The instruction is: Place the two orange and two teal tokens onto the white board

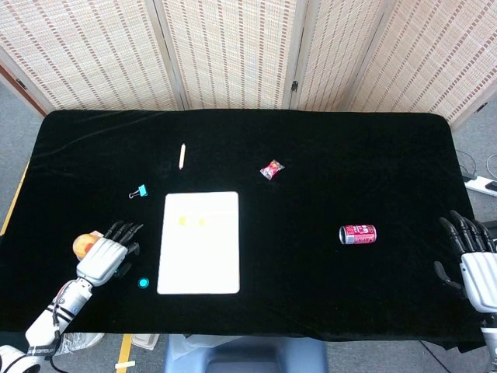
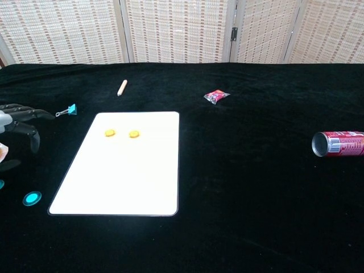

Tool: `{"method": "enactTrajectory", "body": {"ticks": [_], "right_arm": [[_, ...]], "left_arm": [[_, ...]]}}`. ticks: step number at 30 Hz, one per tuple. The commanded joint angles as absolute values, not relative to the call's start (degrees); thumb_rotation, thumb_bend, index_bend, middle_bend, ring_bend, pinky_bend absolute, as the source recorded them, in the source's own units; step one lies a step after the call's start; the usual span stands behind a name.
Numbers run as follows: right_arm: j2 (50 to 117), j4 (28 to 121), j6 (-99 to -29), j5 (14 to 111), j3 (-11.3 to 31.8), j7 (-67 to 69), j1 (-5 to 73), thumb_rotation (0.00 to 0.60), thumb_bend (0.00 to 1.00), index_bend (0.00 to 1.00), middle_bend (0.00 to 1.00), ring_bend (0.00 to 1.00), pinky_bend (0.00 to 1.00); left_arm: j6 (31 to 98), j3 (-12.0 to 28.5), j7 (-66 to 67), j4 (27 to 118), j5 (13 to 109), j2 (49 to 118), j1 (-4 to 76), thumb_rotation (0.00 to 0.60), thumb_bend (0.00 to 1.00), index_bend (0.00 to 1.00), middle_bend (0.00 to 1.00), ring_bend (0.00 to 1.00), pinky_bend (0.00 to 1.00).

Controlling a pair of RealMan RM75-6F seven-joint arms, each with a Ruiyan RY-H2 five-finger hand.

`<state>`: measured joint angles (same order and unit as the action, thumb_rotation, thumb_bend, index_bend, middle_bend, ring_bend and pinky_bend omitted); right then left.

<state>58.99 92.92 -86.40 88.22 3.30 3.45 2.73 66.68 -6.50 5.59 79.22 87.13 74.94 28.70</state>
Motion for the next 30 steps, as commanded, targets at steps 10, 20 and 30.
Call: {"method": "enactTrajectory", "body": {"ticks": [10, 20, 30], "right_arm": [[58.93, 93.69, -86.71, 88.94, 3.12, 2.75, 2.88, 0.600, 0.44, 0.00, 0.00, 0.00, 0.00], [58.91, 94.09, -87.44, 89.30, 2.88, 2.36, 2.53, 0.600, 0.44, 0.00, 0.00, 0.00, 0.00], [58.79, 94.41, -87.60, 89.25, 2.81, 2.15, 2.39, 0.600, 0.44, 0.00, 0.00, 0.00, 0.00]], "left_arm": [[69.25, -7.90, 2.71, 73.89, 88.32, 76.53, 23.87, 0.600, 0.45, 0.43, 0.08, 0.00, 0.00], [69.17, -7.82, 1.45, 69.88, 88.17, 78.82, 21.42, 0.600, 0.39, 0.43, 0.08, 0.00, 0.00], [67.95, -6.94, 0.68, 67.69, 87.82, 80.21, 20.67, 0.600, 0.39, 0.43, 0.08, 0.00, 0.00]]}}
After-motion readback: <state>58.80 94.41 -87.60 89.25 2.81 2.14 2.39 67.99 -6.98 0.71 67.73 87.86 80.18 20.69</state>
